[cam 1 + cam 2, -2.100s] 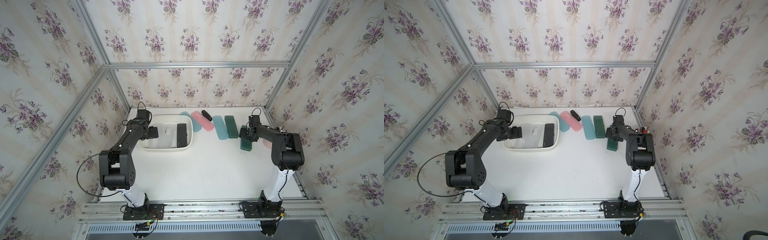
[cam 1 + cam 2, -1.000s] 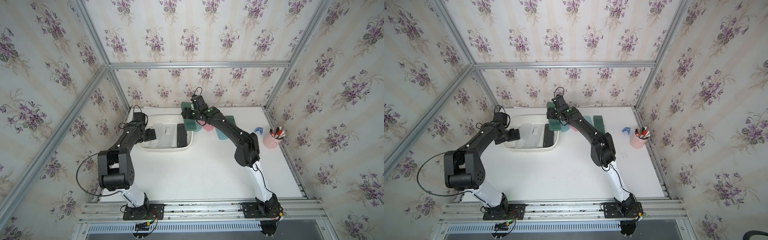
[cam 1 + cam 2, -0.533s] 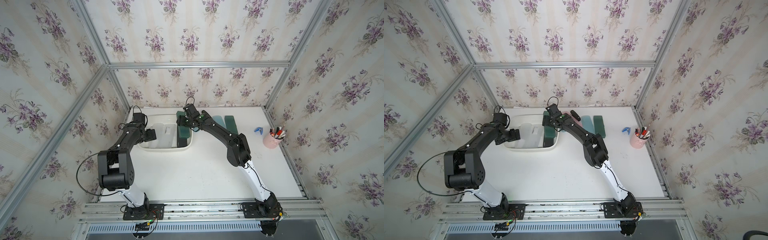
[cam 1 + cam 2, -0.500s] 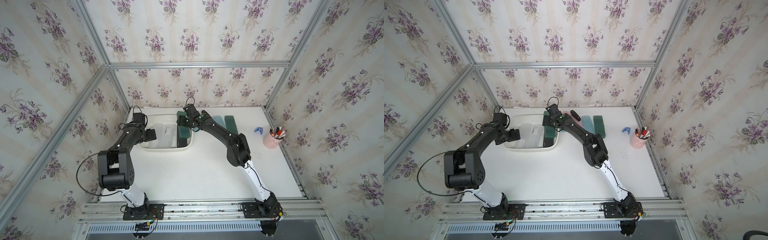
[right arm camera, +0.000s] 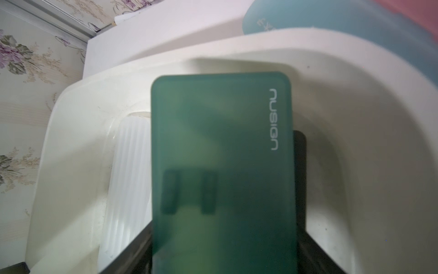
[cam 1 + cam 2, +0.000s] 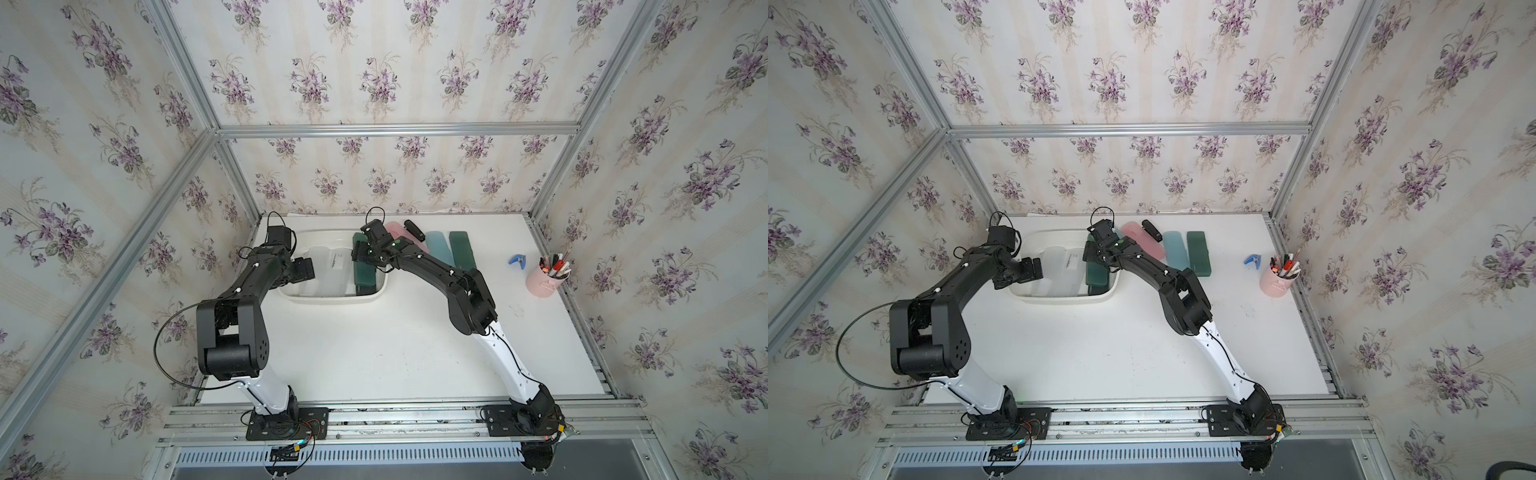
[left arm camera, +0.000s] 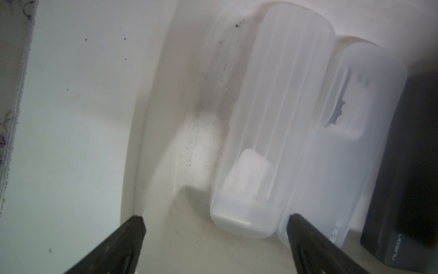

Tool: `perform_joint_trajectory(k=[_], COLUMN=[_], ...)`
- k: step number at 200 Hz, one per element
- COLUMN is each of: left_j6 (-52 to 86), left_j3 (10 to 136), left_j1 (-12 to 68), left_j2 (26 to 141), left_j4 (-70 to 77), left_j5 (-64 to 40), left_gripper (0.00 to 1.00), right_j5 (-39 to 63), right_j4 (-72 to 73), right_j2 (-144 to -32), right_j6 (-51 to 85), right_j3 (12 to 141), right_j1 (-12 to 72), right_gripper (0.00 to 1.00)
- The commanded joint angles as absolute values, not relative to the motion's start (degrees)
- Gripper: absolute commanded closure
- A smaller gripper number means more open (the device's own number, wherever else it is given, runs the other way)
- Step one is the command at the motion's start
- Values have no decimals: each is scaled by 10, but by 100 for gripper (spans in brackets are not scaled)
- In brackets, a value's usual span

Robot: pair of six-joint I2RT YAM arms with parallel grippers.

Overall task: Put the pencil case into the storage box
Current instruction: Place the pencil case at the storage box, then adjust the storage box at the center of the board.

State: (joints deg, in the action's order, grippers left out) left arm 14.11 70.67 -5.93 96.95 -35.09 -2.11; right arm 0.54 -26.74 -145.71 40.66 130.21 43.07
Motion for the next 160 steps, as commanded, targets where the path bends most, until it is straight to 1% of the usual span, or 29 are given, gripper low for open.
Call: perform_joint_trajectory(k=[1, 14, 18, 48, 97, 160], left_j6=[145, 144, 144, 143, 140, 140], left_j3=[706, 706, 706, 708, 708, 710], left_j1=[-61, -61, -61, -61, -62, -61], left_j2=[966, 967, 968, 969, 963, 928], left_j4=[-351, -351, -351, -353, -358, -379], left_j5=[-9, -9, -9, -7, 0, 13], left_gripper=[1, 1, 1, 1, 1, 1], right_j5=[-18, -23, -23, -28, -46, -63], right_j4=[-305, -307, -304, -291, -281, -262], right_j2=[-1454, -1452, -1429, -1394, -1339, -1217], right_j6=[398, 396, 396, 396, 390, 351], right_j3=[1297, 1278, 1270, 1213, 1124, 941], right_j1=[428, 429, 429, 428, 431, 431], right_gripper=[22, 19, 17, 7, 5, 5])
